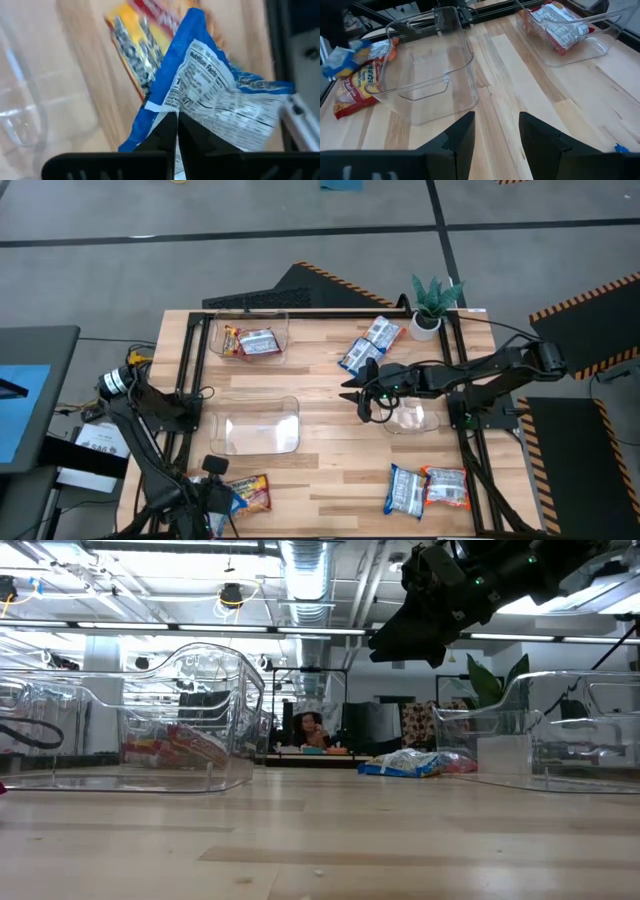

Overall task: Sort Maruchan noodles
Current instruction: Put the bottom left blue noodle pack into the bottom left transparent bin

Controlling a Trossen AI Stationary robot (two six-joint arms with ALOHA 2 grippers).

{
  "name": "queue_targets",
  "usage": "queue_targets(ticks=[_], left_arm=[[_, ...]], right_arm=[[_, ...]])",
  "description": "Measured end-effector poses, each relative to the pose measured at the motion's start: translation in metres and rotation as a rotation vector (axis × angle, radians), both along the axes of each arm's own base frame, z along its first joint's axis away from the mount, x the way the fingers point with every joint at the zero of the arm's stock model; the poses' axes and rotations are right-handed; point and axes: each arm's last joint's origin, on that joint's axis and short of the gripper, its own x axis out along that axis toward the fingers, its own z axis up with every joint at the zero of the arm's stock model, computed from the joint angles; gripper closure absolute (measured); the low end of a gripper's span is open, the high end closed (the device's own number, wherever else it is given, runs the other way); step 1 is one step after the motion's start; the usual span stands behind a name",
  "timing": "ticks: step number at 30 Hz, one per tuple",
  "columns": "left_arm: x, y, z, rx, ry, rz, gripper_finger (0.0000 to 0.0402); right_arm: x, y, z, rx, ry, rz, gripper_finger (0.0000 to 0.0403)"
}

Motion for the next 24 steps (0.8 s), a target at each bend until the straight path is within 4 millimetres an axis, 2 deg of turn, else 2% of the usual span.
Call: queue_targets(ticks=[7,15,19,24], left_arm=[[-0.003,0.015,0.054,-0.007,-0.223,-0.023,0.0401],[0.002,0.065,0.094,0.26,-0.44,-0.041,0.0401],[0.007,0.096,0.099,0.347,-0.434,-0.012,0.0401],[0.013,0.125,0.087,0.426,-0.368,0.034,0.0401]], right_arm=[[0.0,0.0,0.0,0.0,0.0,-0.001,0.0227],[0.0,0.0,0.0,0.0,0.0,-0.001,0.0227],[0.0,0.0,0.0,0.0,0.001,-0.001,0.0227],[0.0,0.0,0.0,0.0,0.001,-0.001,0.0227]])
